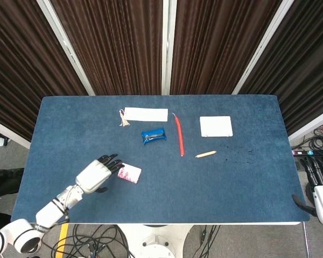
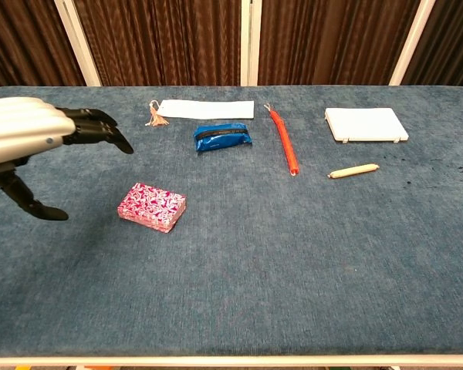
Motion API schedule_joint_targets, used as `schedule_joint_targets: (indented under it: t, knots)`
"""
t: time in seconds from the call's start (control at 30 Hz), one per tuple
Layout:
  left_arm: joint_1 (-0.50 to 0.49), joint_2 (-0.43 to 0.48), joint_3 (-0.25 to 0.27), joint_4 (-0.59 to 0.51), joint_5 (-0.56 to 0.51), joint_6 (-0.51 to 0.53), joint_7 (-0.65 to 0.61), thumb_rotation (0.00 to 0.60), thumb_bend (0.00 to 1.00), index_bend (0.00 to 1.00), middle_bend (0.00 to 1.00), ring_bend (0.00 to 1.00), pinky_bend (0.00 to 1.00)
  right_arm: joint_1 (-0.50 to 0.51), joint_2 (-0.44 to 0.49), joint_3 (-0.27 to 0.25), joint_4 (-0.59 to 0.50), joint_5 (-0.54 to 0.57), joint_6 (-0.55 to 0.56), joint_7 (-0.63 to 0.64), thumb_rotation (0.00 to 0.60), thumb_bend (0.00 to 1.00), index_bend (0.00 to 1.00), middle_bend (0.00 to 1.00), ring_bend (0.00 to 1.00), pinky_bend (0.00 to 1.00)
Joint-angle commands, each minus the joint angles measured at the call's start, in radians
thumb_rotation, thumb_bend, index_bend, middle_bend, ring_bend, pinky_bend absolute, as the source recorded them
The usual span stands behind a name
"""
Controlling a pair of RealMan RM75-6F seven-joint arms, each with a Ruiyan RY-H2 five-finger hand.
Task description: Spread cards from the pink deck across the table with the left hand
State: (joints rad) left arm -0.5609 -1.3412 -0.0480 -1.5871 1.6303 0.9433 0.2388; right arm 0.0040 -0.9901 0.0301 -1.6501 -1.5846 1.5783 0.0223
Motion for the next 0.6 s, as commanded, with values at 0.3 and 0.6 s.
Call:
schedule_joint_targets:
  t: [0.3, 0.6]
  knots:
    - [-0.074, -0.067, -0.033, 0.028, -0.153, -0.107, 0.075, 0.6, 0.14, 0.19, 0.16, 0.06, 0.22, -0.006, -0.002, 0.004, 0.011, 0.01, 0.004, 0.015, 0.6, 0.1, 0.0, 0.0, 0.0, 0.0]
    - [-0.112, -0.131, -0.04, 0.062, -0.279, -0.155, 0.152, 0.6, 0.14, 0.19, 0.17, 0.06, 0.22, -0.007, -0.01, 0.007, 0.028, 0.015, 0.002, 0.03, 0.6, 0.1, 0.0, 0.0, 0.0, 0.0]
